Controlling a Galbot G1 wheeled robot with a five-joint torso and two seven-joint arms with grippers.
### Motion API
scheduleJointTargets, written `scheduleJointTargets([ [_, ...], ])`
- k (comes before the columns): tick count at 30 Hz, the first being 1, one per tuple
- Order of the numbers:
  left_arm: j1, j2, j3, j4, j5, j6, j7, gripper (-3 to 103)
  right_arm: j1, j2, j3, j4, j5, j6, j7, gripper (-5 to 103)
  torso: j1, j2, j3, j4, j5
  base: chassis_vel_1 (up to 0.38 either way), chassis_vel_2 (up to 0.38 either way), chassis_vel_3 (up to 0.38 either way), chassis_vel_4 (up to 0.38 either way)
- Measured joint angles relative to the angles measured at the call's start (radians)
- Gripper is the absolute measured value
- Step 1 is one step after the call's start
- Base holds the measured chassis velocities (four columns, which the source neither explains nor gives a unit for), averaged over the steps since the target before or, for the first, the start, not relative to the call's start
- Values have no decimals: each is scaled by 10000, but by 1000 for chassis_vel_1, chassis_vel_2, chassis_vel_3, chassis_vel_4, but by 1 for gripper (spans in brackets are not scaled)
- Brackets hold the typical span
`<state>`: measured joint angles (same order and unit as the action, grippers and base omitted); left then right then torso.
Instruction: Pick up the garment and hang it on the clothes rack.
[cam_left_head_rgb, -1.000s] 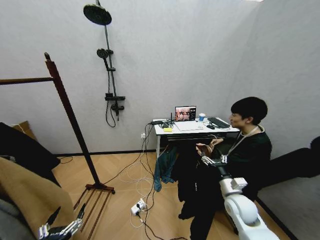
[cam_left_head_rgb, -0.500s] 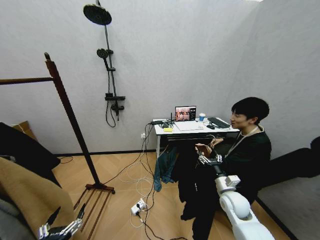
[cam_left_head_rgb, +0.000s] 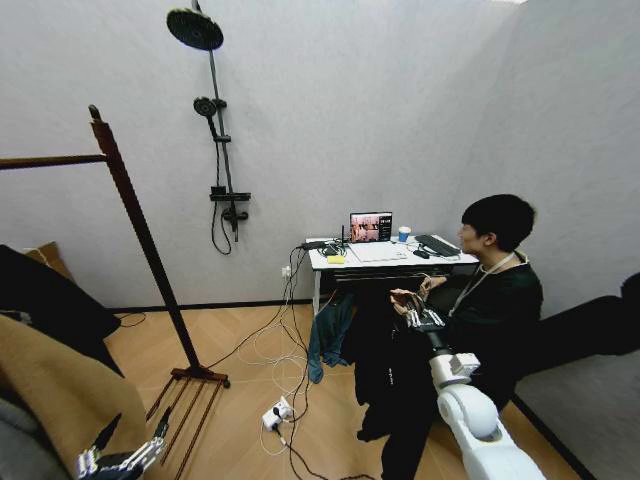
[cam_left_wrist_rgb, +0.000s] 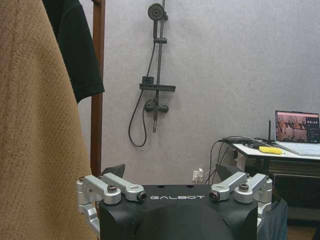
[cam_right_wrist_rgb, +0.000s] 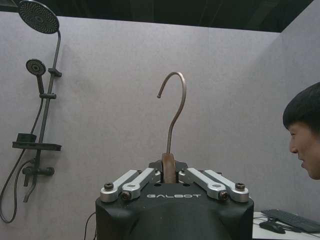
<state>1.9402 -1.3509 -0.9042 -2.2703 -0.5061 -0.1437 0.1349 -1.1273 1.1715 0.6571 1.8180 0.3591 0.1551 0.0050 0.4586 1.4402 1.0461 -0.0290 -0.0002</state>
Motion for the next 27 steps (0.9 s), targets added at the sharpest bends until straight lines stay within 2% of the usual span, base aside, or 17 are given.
scheduleJointTargets([
  [3, 0, 0, 0, 0, 0, 0, 0, 100, -39, 11, 31, 0, 199, 226, -136, 9, 1, -1, 0, -9, 4, 0, 0, 0, 0],
  [7, 0, 0, 0, 0, 0, 0, 0, 100, -78, 0, 48, 116, 557, 407, -355, 9, 1, -1, 1, -9, 5, 0, 0, 0, 0],
  [17, 0, 0, 0, -1, 0, 0, 0, 100, -198, -252, 103, 510, 853, 430, -638, 9, 0, -1, 0, -6, 3, 0, 0, 0, 0],
  [22, 0, 0, 0, 0, 0, 0, 0, 100, -532, -594, 222, 680, 932, 412, -1231, 9, 0, 0, 0, -7, 2, 0, 0, 0, 0],
  [27, -1, 0, 0, 0, 0, 0, 0, 100, -684, -607, 245, 748, 1008, 444, -1261, 9, 0, 0, 0, -7, 2, 0, 0, 0, 0],
])
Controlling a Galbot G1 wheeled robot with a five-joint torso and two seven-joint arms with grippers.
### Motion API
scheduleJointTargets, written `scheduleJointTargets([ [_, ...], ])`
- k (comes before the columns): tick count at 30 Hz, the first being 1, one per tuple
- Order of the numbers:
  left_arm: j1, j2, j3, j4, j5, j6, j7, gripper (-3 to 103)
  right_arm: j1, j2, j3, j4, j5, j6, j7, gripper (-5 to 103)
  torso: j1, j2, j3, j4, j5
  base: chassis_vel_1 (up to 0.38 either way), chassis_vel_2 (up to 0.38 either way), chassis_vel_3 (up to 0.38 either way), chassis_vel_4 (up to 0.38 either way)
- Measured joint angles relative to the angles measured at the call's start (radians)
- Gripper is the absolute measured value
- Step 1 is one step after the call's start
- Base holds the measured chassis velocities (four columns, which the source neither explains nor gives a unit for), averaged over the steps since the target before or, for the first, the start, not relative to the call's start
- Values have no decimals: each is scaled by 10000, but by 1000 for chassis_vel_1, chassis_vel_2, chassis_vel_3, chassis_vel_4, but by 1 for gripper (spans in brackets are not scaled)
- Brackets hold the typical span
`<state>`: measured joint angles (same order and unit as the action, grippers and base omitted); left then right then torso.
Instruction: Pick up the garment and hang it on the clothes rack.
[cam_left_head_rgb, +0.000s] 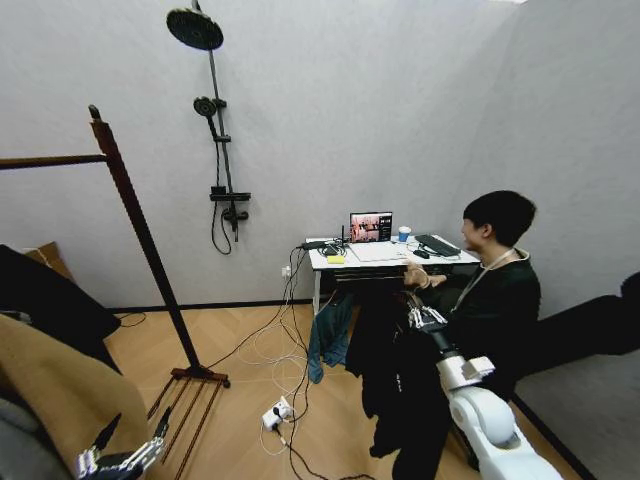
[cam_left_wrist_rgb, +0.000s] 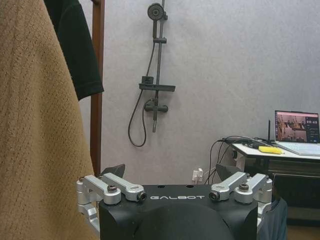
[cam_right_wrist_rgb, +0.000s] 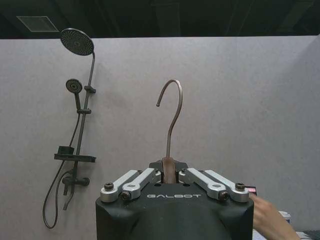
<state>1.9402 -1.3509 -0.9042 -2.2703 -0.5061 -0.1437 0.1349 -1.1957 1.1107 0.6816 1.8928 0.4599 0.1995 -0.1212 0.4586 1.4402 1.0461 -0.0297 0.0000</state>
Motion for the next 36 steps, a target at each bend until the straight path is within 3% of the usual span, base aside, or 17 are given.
scheduleJointTargets([
  [20, 0, 0, 0, 0, 0, 0, 0, 100, -202, 77, 118, 193, 297, 11, 259, 9, 0, 0, 0, 1, 1, 36, 35, 36, 36],
  [36, 0, 0, 0, -1, 0, 0, 0, 100, -312, -304, 408, 426, 440, -44, 507, 9, 0, 0, 0, 2, 0, 122, 124, 130, 111],
])
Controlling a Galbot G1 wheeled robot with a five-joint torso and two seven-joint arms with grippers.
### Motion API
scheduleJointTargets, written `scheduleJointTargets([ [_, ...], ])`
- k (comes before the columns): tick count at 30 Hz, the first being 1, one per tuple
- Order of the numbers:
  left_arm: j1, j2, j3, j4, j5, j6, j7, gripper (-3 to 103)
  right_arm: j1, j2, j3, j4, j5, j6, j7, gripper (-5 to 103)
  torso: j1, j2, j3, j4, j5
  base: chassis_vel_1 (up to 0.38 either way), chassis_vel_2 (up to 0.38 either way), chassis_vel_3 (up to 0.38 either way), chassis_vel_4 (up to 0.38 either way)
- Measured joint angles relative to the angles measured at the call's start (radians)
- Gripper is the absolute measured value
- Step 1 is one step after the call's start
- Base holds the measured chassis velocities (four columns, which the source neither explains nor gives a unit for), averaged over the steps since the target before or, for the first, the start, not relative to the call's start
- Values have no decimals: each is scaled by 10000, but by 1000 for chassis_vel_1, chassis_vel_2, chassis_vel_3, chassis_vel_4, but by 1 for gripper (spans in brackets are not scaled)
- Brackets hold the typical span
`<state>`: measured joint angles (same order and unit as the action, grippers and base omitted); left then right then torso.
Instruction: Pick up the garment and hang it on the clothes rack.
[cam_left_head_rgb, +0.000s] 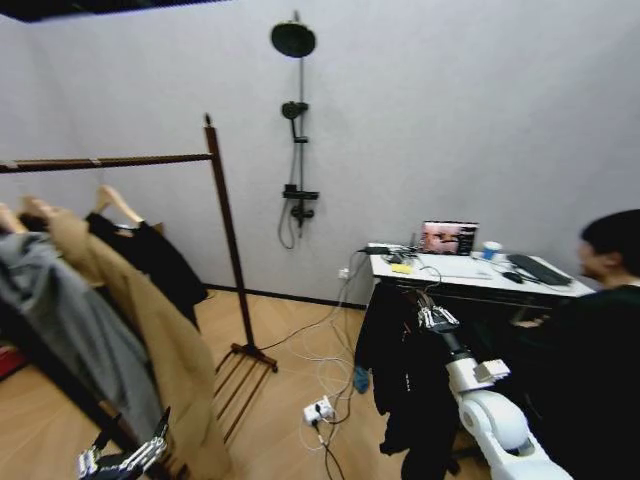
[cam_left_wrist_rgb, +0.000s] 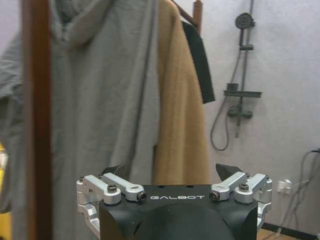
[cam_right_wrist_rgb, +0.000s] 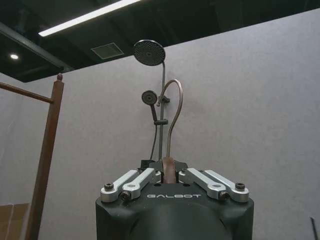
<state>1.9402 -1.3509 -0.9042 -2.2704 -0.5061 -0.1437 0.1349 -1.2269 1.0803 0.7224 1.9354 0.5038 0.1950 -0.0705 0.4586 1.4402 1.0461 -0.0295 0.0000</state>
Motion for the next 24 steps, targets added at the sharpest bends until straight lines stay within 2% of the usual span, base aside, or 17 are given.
scheduleJointTargets([
  [7, 0, 0, 0, 0, 0, 0, 0, 100, -125, -259, 109, 195, 130, -264, 52, 9, -1, 0, 0, -3, 0, 129, 115, 124, 132],
  [8, 0, 0, 0, 0, 0, 1, -1, 100, -123, -331, 119, 227, 147, -287, 52, 9, -1, 0, -1, 6, -3, 141, 140, 121, 91],
  [11, 0, 0, 0, 0, 0, 0, -1, 100, -114, -444, 128, 273, 180, -324, 41, 9, -1, 0, 0, 7, -1, 122, 117, 101, 81],
  [14, 1, 0, -1, 0, 0, 0, -1, 100, -146, -465, 130, 298, 182, -328, 7, 9, -2, 1, -1, 1, -3, 41, 66, 90, 47],
  [17, 0, 0, -1, 1, 0, 0, -1, 100, -198, -438, 120, 316, 176, -331, -9, 9, -2, 1, -1, -7, -2, -84, 13, 103, -2],
  [24, 0, 0, -1, 1, 0, 0, 0, 100, -307, -195, -77, 306, 16, -325, -195, 9, -3, 1, -1, 1, -2, -231, -8, 234, -7],
])
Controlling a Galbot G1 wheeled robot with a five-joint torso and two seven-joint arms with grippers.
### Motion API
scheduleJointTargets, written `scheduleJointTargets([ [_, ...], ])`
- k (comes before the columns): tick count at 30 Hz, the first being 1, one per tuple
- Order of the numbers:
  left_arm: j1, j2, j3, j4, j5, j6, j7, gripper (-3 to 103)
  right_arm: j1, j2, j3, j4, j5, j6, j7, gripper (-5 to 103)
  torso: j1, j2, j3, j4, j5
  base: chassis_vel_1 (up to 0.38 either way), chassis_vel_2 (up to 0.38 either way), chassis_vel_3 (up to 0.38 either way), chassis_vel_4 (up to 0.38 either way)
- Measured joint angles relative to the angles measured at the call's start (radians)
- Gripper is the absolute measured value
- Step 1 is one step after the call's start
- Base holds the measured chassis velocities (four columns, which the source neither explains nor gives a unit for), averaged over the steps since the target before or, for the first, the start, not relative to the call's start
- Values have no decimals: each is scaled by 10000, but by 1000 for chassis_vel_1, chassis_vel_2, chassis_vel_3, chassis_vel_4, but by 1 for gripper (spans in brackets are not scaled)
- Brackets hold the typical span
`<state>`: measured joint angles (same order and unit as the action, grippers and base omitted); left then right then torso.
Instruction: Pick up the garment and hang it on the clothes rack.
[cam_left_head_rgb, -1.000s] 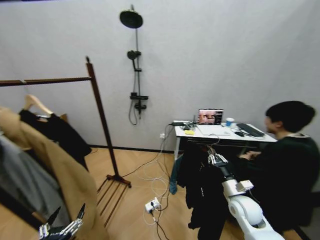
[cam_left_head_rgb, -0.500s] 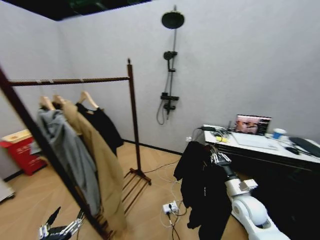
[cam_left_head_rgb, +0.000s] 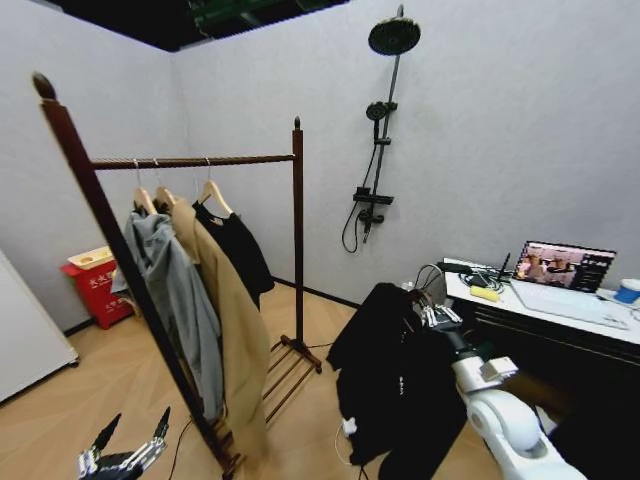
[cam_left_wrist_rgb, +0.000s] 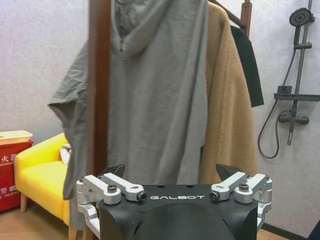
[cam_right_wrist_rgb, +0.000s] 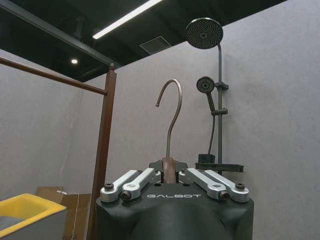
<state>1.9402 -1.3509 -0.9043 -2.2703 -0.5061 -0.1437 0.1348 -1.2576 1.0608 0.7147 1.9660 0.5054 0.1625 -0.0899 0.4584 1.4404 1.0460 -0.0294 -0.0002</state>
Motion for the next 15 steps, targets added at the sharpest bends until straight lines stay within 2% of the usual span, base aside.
scheduleJointTargets([
  [6, 1, 0, 1, 0, -1, 1, 2, 100, -305, 255, -138, 51, -254, 241, -294, 9, 2, -1, 2, -2, 5, -386, -22, 383, 14],
  [9, 0, -1, 2, 0, 0, 0, 8, 100, -558, 349, -153, 512, -278, 327, -347, 9, 14, -6, 6, -2, 3, -389, -24, 361, 5],
  [10, 0, -1, 2, -1, 0, 0, 13, 100, -797, 369, -158, 1055, -202, 276, -349, 9, 17, -7, 6, -7, 13, -280, -20, 209, -7],
  [13, 0, -1, 2, 0, 0, 0, 12, 100, -957, 373, -119, 1647, -127, 273, -356, 9, 10, -5, 2, -3, -8, -63, -1, 181, 7],
  [15, 0, -1, 1, -1, 0, 0, 11, 100, -957, 340, -94, 1815, -73, 278, -356, 9, 7, -5, 3, 0, 4, -56, 3, -1, 15],
])
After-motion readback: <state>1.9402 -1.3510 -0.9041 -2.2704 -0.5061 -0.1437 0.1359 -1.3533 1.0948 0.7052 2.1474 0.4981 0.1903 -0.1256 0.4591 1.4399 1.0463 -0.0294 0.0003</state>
